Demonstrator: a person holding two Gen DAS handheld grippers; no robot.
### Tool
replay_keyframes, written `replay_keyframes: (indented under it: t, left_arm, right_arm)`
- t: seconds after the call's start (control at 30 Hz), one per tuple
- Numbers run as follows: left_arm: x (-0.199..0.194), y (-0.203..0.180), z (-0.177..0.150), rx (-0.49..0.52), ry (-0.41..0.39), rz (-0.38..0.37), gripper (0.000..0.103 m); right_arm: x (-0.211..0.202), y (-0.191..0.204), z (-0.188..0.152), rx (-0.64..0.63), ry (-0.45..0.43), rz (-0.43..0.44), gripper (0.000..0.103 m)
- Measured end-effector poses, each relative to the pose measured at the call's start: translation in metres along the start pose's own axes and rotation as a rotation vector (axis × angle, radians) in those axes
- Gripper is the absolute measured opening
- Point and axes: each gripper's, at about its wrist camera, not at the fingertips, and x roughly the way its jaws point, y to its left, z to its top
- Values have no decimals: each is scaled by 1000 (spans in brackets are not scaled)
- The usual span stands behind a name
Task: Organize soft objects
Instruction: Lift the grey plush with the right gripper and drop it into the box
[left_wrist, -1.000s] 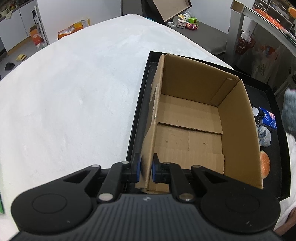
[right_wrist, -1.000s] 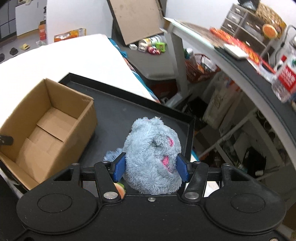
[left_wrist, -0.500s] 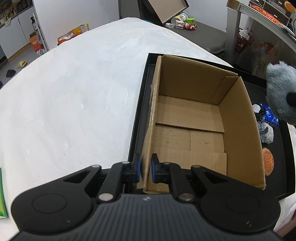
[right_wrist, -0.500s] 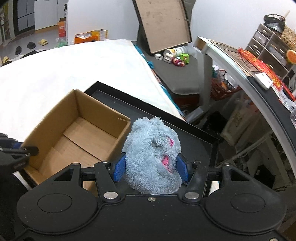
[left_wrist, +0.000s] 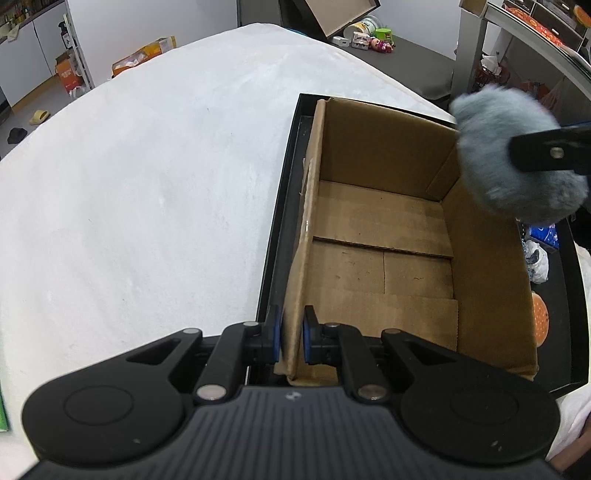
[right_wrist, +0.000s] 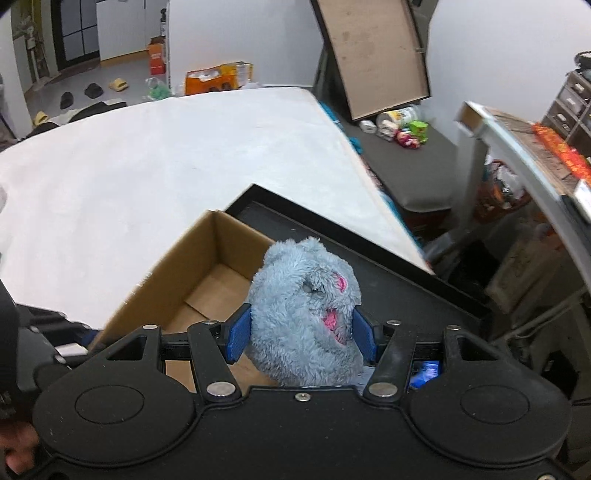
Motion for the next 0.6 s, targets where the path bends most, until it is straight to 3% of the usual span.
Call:
replay_keyframes:
  t: [0.2, 0.33, 0.6]
  left_arm:
    - [4, 4, 1, -6, 8, -15, 10]
    - [7, 4, 1, 0, 16, -11, 11]
    - [12, 11, 2, -20, 29, -31, 11]
  right_arm:
    - [14, 16, 5, 3, 14, 57, 46]
    - [27, 19, 9, 18, 43, 87, 25]
    - [33, 13, 2, 51, 69, 98, 25]
